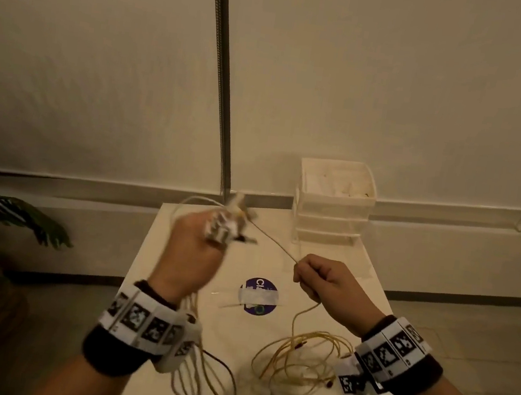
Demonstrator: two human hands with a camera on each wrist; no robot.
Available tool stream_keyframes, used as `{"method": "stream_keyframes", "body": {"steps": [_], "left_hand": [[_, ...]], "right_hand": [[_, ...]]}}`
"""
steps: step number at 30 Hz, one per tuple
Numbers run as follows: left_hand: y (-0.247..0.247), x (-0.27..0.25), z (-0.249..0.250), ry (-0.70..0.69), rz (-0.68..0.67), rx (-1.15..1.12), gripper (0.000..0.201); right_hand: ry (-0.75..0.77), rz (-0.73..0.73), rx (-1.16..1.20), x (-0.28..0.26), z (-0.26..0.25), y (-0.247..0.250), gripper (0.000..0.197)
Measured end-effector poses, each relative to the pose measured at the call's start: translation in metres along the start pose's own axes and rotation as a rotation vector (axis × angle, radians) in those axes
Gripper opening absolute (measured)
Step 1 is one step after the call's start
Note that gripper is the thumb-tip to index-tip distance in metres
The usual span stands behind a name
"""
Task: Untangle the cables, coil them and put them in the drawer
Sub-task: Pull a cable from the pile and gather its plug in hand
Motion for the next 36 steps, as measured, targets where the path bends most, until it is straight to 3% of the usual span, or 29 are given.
{"method": "stream_keyframes", "body": {"steps": [2,4,7,11,15,19,21,24,27,32,36], "left_hand": [[-0.027,-0.003,0.009,-0.023,-0.235,-0.017,0.020],[-0.047,-0.002,0.008,-0.002,-0.330,0.068,0.018],[-0.054,0.003,0.010,0.003,-0.340,0.074,0.023],[-0.045,0.013,0.019,-0.023,-0.330,0.221,0.044],[-0.025,0.022,0.018,0.074,-0.181,0.240,0.031],[0.034,0.041,-0.011,0.285,0.285,-0.149,0.027],[0.060,0.044,-0.022,0.334,0.422,-0.218,0.027],[0.059,0.038,-0.022,0.308,0.339,-0.026,0.026],[0.042,0.028,-0.028,0.327,0.253,-0.047,0.025],[0.036,0.007,-0.044,0.358,0.308,-0.234,0.028],[0.046,-0.007,-0.047,0.280,0.353,-0.267,0.022]], "right_hand": [[0.016,-0.038,-0.030,0.002,-0.012,-0.004,0.028],[0.029,-0.061,-0.030,0.003,-0.027,-0.006,0.029],[0.028,-0.070,0.006,0.002,-0.042,-0.006,0.037],[0.024,-0.088,0.085,0.000,-0.044,-0.004,0.028],[0.024,-0.047,0.107,-0.003,-0.033,0.008,0.027],[-0.022,-0.027,0.161,-0.013,0.001,0.015,0.027],[-0.028,-0.012,0.185,-0.017,0.013,0.013,0.027],[-0.013,0.022,0.224,-0.014,0.018,0.009,0.027],[-0.001,0.038,0.211,-0.007,0.013,0.008,0.027],[-0.006,-0.001,0.177,-0.030,0.010,0.002,0.026],[-0.031,-0.152,0.102,-0.084,0.004,-0.018,0.020]]}}
Point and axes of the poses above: each hand's wrist, its own x-axis towards the middle knuckle, its own y-axis out of the back of the hand, z = x × y, the point moved 1 cm from there along x, towards the middle knuckle, and after that the axes turned 15 degrees about -z, right-handed, at the moved point
